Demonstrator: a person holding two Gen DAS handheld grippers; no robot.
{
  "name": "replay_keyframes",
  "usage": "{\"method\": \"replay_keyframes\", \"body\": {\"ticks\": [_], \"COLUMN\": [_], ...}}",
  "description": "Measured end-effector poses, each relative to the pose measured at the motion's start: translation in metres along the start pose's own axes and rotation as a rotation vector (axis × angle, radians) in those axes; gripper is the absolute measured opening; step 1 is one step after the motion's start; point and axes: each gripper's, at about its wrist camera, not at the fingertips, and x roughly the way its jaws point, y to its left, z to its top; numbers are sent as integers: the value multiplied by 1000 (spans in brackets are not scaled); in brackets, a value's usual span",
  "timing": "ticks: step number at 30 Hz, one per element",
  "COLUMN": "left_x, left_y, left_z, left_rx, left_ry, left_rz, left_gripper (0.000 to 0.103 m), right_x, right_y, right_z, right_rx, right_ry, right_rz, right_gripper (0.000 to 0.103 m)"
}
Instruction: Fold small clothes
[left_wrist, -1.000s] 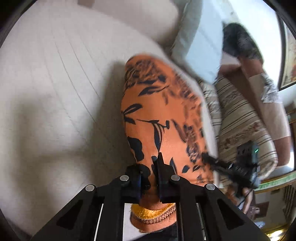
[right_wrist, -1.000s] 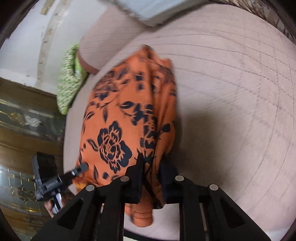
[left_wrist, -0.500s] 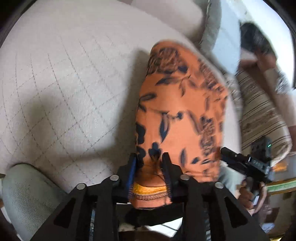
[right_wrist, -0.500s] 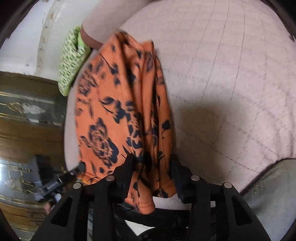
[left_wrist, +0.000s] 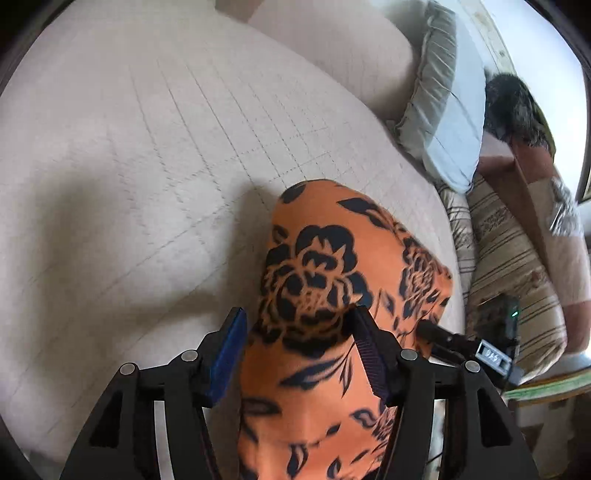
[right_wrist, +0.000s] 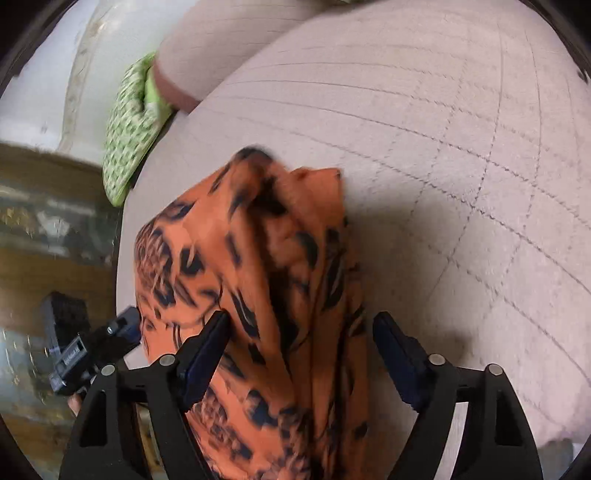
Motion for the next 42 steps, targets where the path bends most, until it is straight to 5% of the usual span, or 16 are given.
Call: {"method": "replay_keyframes", "body": {"ticks": [4,8,10,14,17,19,21,22,24,27,31,32,34,37,42], "left_x": [26,36,24,-11,-15,5,20,20,6,-14,-17,-16,-27,-22,-24], "left_y": [17,14,10,2,3,14,25,30,33,40,43,44,42,33,-3], "left_z": [17,21,18,30,49,59,58,52,33,-2,-51,-58,-79,-92,-107], "left_rx": [-54,-65,-58,-1,9,-25,-50,-61,-48,-35,-67,-73,-86,-94,28], "left_ry": [-3,-20,-49,-150,-193,-169,-130,-121,-140,-181,-167,-165,-148,-120,-104], "left_rz": [-73,-84,-141,-178,-109,-6,80,64,8,15,27,26,42,103,153], "left_gripper": [66,38,36,36,42,44,43,44,47,53,53,53,52,49,45], "right_x": [10,17,10,-25,-14,12,37,43,31,-11,-28,-23,-19,-10,-48], "right_y": [-12,-3,13,42,68,72,68,65,64,67,65,57,44,48,66], "right_z": [8,13,16,29,54,72,81,81,69,32,-11,-20,-36,-44,-51], "right_rx": [47,7,-37,-119,-168,-157,-145,-130,-104,-133,-145,-139,-135,-155,-196], "right_ry": [22,31,13,-62,-74,-55,-24,-12,-30,-118,-105,-84,-50,-26,-119], "right_rz": [117,105,91,186,182,131,-11,-51,25,43,40,23,12,-23,-127], "right_gripper": [60,34,26,26,27,40,41,41,42,53,52,49,23,7,5]}}
